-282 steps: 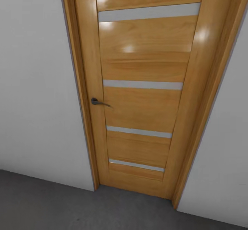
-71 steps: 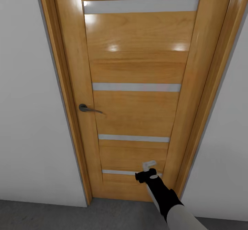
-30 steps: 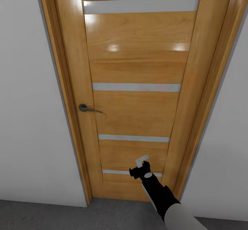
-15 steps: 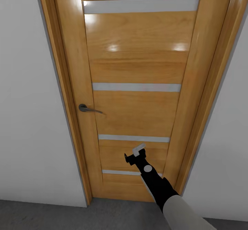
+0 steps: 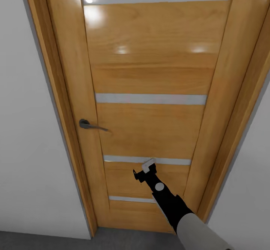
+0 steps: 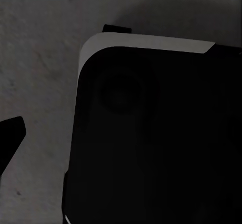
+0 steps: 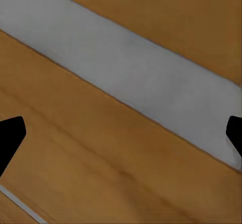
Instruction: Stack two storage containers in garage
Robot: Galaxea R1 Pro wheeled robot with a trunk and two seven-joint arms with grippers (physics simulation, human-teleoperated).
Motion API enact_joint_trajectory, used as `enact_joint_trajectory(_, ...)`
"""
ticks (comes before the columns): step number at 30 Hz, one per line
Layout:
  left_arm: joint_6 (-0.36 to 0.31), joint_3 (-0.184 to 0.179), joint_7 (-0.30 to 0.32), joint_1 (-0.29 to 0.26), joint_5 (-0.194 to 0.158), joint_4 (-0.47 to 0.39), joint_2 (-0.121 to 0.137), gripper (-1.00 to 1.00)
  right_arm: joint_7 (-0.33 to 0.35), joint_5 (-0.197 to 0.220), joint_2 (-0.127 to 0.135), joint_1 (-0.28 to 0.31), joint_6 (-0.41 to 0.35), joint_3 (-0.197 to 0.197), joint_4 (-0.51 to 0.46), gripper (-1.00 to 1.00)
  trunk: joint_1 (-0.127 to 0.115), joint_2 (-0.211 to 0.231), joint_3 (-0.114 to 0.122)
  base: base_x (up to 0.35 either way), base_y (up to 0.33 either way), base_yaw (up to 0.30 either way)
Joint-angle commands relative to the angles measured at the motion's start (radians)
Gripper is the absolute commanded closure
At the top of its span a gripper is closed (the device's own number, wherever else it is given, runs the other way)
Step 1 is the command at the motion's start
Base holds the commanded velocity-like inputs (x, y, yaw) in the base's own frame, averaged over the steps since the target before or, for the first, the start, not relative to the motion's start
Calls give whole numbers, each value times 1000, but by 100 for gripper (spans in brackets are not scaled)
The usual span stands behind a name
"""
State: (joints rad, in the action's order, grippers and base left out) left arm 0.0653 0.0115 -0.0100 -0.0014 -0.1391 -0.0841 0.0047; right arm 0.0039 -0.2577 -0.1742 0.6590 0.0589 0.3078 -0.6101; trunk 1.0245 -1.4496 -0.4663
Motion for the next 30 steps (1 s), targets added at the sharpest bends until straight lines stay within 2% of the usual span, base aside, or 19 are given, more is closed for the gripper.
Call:
enact_joint_trajectory(1,2,1,-1,0,-7,0,0,-100,1,-9,0,1,2,-1,1,-100,0,0,-1,293,0,0)
enact_joint_trajectory(23,2,1,-1,0,-7,0,0,-100,-2,-9,0,1,4,-2,3,-100,0,0,-1,292,0,0)
enact_joint_trajectory(26,2,0,-1,0,-7,0,0,-100,-5,-6,0,23,4,-3,26,-100,0,0,-1,286,0,0)
enact_joint_trajectory(30,2,0,-1,0,-7,0,0,-100,-6,-3,0,99,36,-5,152,-100,0,0,-1,276,0,0)
